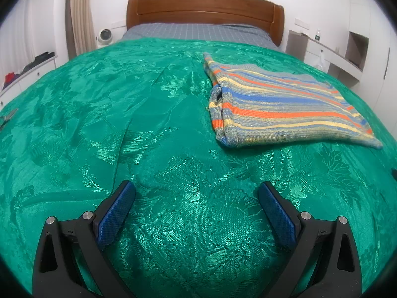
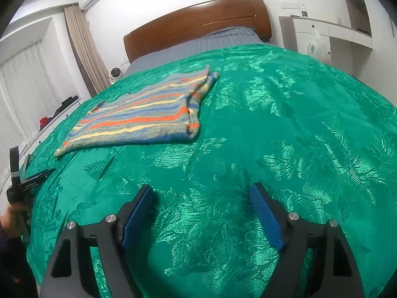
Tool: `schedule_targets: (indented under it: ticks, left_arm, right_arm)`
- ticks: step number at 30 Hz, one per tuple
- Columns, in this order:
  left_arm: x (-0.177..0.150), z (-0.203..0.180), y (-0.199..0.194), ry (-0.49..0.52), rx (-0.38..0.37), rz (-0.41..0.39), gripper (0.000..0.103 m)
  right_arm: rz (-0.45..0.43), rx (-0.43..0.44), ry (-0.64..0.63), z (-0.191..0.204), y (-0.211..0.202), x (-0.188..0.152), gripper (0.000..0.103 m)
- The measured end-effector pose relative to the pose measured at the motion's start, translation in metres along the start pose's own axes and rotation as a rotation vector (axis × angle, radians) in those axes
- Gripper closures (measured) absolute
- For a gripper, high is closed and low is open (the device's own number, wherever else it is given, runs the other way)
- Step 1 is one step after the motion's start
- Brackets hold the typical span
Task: Fold small clothes
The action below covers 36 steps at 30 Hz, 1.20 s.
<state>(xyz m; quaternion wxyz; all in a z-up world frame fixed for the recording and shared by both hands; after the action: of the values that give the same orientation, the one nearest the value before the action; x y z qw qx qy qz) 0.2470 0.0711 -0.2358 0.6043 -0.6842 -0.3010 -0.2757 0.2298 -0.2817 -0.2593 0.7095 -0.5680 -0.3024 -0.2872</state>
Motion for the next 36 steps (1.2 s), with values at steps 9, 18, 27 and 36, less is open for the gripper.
schedule_targets:
  ticks: [9,18,27,36]
  left_arm:
    - [0.0000,0.0001,-0.0003,0.000,0.000,-0.001,0.004]
    - [0.0003,0.0010,-0.0004,0.001,0.000,-0.001,0.004]
    - [-0.0001,0.0019,-0.0004,0.001,0.002,-0.001,0.003]
    - [0.0000,0.0016,-0.0006,0.002,0.003,-0.001,0.003]
  right_arm:
    - [0.003,-0.007,-0.002,0.0010,0.0003,0.0000,0.023]
    - [0.003,-0.010,-0.002,0.0007,0.0002,-0.0003,0.023]
    - [0.003,-0.010,-0.003,0.0006,0.0000,-0.0003,0.023]
    - [0.004,-0.010,-0.003,0.0007,-0.0001,-0.0002,0.023]
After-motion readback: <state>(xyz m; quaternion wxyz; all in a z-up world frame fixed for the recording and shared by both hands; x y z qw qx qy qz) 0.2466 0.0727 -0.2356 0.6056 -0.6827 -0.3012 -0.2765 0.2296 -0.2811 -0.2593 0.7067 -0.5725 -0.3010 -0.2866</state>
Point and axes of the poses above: each gripper's, at about its wrist camera, not at the fingertips, and y roughly the way its jaws point, z to its left, x to its top, the point moved 7 cm from there along y, roughly the way its jaws point, and after that the axes turned 5 degrees about -y, right-handed, at the moved point
